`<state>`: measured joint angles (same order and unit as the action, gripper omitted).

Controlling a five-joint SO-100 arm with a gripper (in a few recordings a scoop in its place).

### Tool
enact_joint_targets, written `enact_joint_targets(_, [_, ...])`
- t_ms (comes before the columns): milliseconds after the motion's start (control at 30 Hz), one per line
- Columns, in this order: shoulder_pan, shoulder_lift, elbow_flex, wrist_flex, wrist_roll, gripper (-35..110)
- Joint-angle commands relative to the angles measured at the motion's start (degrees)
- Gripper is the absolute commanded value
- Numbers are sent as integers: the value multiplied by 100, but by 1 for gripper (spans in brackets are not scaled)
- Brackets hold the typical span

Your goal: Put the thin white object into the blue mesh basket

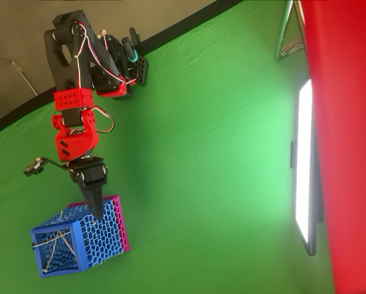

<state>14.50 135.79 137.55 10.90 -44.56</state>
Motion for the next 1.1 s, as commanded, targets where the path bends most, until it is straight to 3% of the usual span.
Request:
enact_joint_targets(0, [-229,659,387,-97,387,15])
enact_joint_targets(200, [-545,1749,1362,167,1169,12])
enact_joint_targets(533, [-967,3788,2637,1793,2496,0])
enact_joint_targets(900, [-1072,5361,3507,3410,3885,0])
enact_joint_targets(1067, [-1037,5467,3902,3542,4052,0])
